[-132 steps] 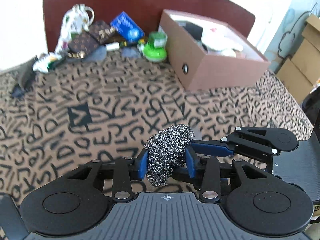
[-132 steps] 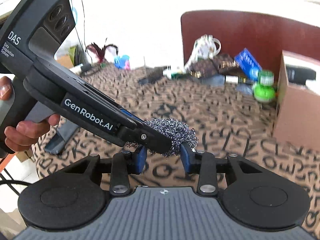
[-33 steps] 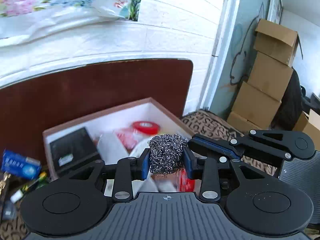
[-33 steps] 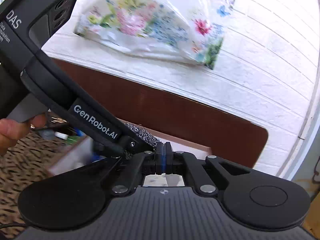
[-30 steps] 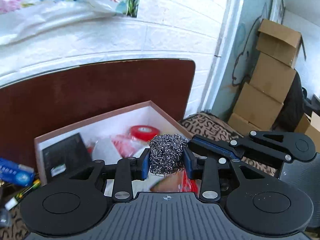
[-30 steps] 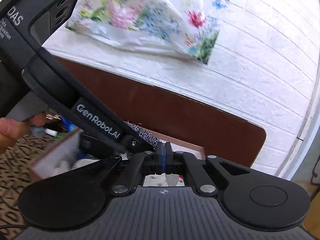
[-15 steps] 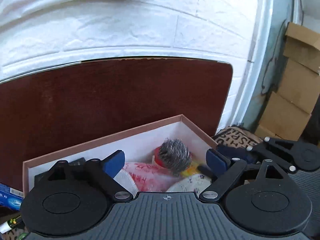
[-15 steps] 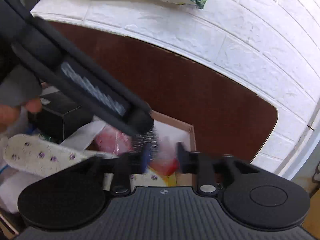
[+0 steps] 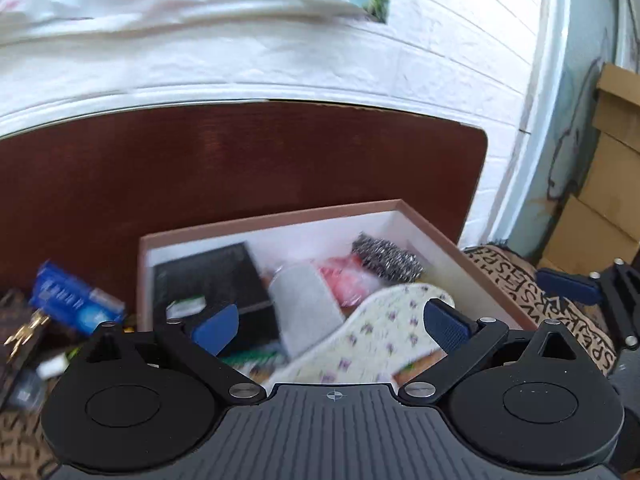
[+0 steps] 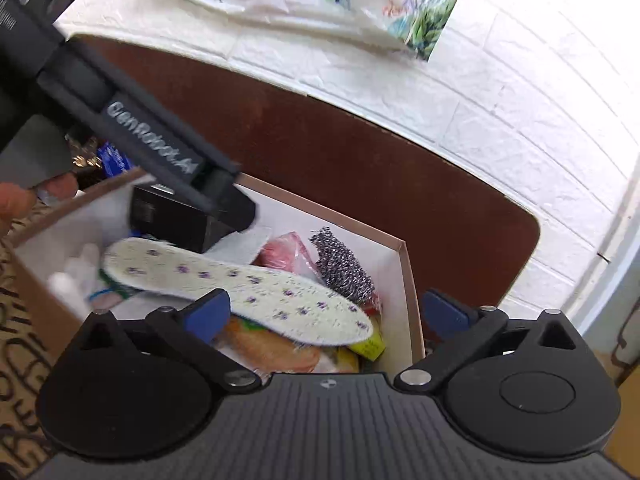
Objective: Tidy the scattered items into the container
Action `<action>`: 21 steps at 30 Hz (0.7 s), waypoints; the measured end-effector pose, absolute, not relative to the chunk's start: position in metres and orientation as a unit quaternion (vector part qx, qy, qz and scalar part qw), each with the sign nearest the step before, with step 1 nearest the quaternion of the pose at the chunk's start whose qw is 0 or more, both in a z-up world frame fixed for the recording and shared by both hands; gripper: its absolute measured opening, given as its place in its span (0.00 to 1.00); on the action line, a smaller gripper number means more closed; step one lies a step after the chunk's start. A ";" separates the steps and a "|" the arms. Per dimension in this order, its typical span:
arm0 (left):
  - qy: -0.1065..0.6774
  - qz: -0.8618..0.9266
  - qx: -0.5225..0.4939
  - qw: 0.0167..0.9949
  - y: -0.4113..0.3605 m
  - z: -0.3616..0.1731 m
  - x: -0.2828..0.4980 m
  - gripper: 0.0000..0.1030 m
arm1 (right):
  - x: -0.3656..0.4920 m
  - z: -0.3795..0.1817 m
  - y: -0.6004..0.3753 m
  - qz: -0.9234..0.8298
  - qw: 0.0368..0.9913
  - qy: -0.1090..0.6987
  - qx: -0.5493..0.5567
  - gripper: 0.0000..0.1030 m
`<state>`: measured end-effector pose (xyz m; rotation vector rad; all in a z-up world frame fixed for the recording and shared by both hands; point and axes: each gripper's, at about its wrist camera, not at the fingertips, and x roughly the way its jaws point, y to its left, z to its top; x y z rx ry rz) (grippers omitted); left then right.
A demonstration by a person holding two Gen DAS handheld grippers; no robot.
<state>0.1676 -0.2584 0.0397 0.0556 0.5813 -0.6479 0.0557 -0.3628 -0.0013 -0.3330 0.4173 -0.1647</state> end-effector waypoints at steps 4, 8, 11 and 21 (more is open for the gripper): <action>0.301 -0.278 0.015 0.912 -0.236 0.038 0.138 1.00 | 0.029 0.008 -0.358 -0.073 0.967 0.209 -0.125 0.99; 0.322 -0.251 -0.006 0.913 -0.209 0.032 0.106 1.00 | -0.005 0.013 -0.354 -0.082 0.971 0.208 -0.091 0.99; 0.329 -0.239 -0.005 0.913 -0.196 0.028 0.082 1.00 | -0.026 0.014 -0.351 -0.088 0.971 0.209 -0.075 0.99; 0.325 -0.228 0.049 0.917 -0.186 0.028 0.020 1.00 | -0.076 0.005 -0.332 -0.097 0.969 0.221 -0.048 0.99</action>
